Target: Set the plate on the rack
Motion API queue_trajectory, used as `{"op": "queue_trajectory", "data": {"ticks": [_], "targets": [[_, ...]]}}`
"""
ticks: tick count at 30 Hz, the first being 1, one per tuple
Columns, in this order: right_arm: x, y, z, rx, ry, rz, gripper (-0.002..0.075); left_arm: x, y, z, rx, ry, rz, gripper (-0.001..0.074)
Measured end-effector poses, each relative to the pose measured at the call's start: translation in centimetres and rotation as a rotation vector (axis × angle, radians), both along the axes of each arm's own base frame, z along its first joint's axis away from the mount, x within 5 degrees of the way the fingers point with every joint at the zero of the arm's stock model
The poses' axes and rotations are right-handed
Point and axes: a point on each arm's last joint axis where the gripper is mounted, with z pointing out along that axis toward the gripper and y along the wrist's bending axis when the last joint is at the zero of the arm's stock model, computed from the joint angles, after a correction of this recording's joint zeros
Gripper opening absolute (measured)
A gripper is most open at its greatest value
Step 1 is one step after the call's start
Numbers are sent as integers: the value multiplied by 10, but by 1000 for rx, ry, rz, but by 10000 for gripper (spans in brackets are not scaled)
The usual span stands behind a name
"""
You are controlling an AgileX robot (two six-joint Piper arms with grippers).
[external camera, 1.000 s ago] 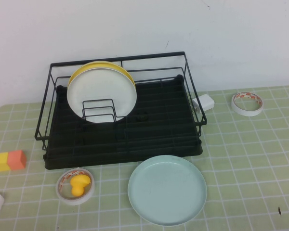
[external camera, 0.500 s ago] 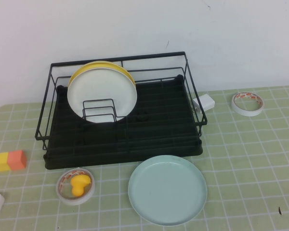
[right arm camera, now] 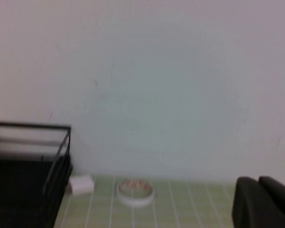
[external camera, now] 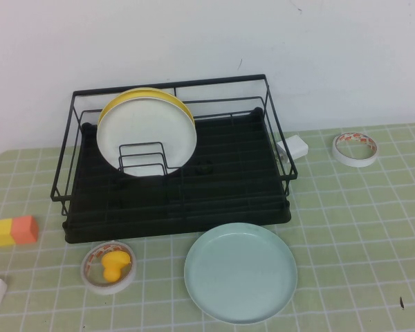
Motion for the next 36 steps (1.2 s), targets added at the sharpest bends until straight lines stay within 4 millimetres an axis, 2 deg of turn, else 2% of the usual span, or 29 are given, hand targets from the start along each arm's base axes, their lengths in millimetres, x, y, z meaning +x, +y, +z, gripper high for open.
{"op": "queue_trajectory", "data": {"ticks": [2,5,9,12,16,21,28,33,36], "targets": [[7,1,10,22,129,9,-2,7,-1,9,47,107,-10,-3],[25,4,17,28,333,36,-2,21,-3,10,73,249,-27,-2],[63,14,13,12,619,148,-2,33,-5,1,70,384,-60,-2],[94,28,4,34,743,301,-2,35,-8,-5,61,435,-91,-3],[136,43,-14,93,804,472,-2,37,-11,-21,30,460,-122,-2],[181,57,-50,145,862,557,-2,40,-12,-34,-48,442,-131,-2],[220,97,-104,14,973,635,-2,40,-13,-33,-86,428,-136,-2],[256,124,-128,-58,1001,694,3,42,-12,-38,-99,418,-127,-2],[276,131,-140,-63,1013,699,67,42,-12,-42,-125,411,-124,-2]]}}
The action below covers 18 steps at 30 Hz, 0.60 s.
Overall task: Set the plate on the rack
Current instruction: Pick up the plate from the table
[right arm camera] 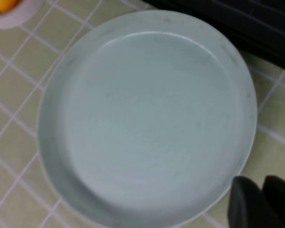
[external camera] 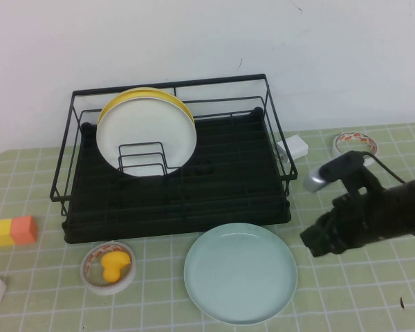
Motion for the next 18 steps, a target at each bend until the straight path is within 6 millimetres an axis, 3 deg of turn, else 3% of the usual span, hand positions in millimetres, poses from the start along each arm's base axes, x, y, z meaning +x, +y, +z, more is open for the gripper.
{"op": "queue_trajectory", "data": {"ticks": [4,7,14,18], "targets": [[19,6,-20,-9,28,2,263,0,0,-1,-9,-9,7,-2],[28,9,-36,-15,60,6,358,1,1,0,-14,-17,10,-2],[37,14,-76,-15,156,21,390,1,1,0,-16,-22,12,-2],[37,15,-85,-21,172,31,357,1,1,1,-17,-25,14,-2]]}}
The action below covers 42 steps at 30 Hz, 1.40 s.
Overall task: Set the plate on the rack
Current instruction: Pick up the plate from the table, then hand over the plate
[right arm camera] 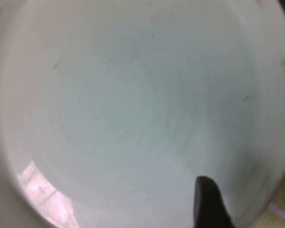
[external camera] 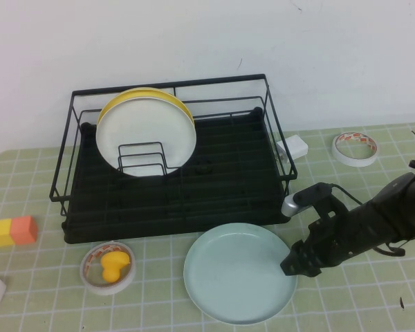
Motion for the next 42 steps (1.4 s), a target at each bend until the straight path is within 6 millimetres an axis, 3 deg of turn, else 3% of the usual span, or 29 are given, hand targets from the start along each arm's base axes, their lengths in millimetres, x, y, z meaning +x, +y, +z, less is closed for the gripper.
{"op": "queue_trajectory", "data": {"ticks": [7,10,16,21,26,29,32,36,38,42], "targets": [[0,1,-1,1,-6,14,81,0,0,1,-2,-14,6,-2],[1,2,-1,2,-12,26,23,0,0,1,-2,-14,6,-2],[0,5,2,34,6,55,8,0,0,1,-13,-13,6,-2],[0,12,16,99,24,78,9,0,-2,2,-133,4,4,-2],[-2,15,58,164,-31,101,9,-4,-15,-2,-434,130,-73,-2],[-6,16,86,203,-71,115,9,-8,-25,-2,-518,181,-161,13],[-13,19,114,265,-102,141,9,-12,-32,0,-538,199,-252,106],[-29,31,153,343,-154,191,9,-15,-40,2,-539,212,-354,382],[-42,44,170,363,-190,239,9,-15,-42,1,-515,215,-382,478],[-70,74,193,404,-234,333,9,-10,-43,-1,-496,239,-390,539]]}}
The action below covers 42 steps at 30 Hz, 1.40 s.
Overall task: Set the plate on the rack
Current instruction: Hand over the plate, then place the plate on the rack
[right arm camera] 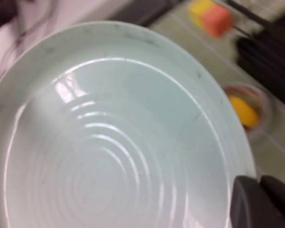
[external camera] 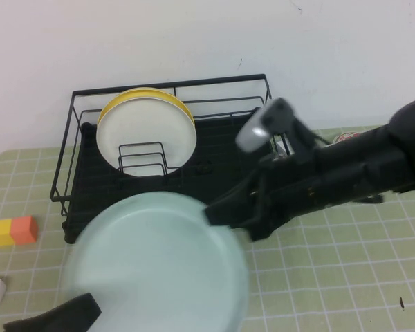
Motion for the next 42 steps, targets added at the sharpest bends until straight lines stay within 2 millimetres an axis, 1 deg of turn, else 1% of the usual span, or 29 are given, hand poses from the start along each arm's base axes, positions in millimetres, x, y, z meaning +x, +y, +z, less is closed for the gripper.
{"op": "queue_trajectory", "data": {"ticks": [2,4,5,7,9,11,12,14,15,18,20,22,25,28,30,32,33,35,37,39,40,42], "targets": [[-11,12,9,25,-22,42,9,3,0,-2,21,7,-4,527],[-17,20,19,57,-50,65,9,8,1,-4,47,14,3,488],[-19,22,23,77,-65,75,9,10,1,-5,62,14,10,452],[-19,25,31,110,-124,109,10,14,3,-7,96,5,26,357],[-20,27,37,140,-187,150,14,18,5,-8,146,-22,38,211],[-19,27,41,143,-251,167,24,19,5,-7,193,-68,20,115],[-18,27,43,147,-266,172,31,19,4,-6,217,-106,6,98],[-17,27,47,156,-282,180,73,22,5,-4,278,-179,0,99],[-16,27,50,170,-277,181,113,24,5,-3,323,-223,-8,99],[-18,29,61,202,-271,207,270,28,5,0,449,-360,-22,99],[-18,30,70,196,-308,225,371,31,7,3,527,-435,-9,99],[-19,27,83,168,-379,225,416,36,9,10,635,-516,0,99],[-21,18,114,102,-548,206,434,47,13,32,807,-636,30,99],[-25,2,144,71,-665,167,412,64,17,58,941,-712,63,99],[-28,-9,157,65,-704,138,375,80,16,73,1040,-763,45,99],[-31,-21,166,40,-731,118,302,97,12,83,1130,-830,-6,99],[-33,-26,169,19,-743,117,252,107,9,86,1177,-870,-49,99],[-35,-35,170,-37,-749,120,134,130,3,85,1246,-932,-145,99],[-35,-40,167,-92,-742,123,61,153,-4,84,1297,-993,-230,99],[-34,-44,163,-152,-732,127,28,181,-8,77,1332,-1011,-295,99],[-33,-45,161,-177,-727,129,20,193,-9,76,1346,-1016,-310,99],[-32,-48,157,-237,-714,124,8,219,-11,65,1375,-1008,-353,99]]}}
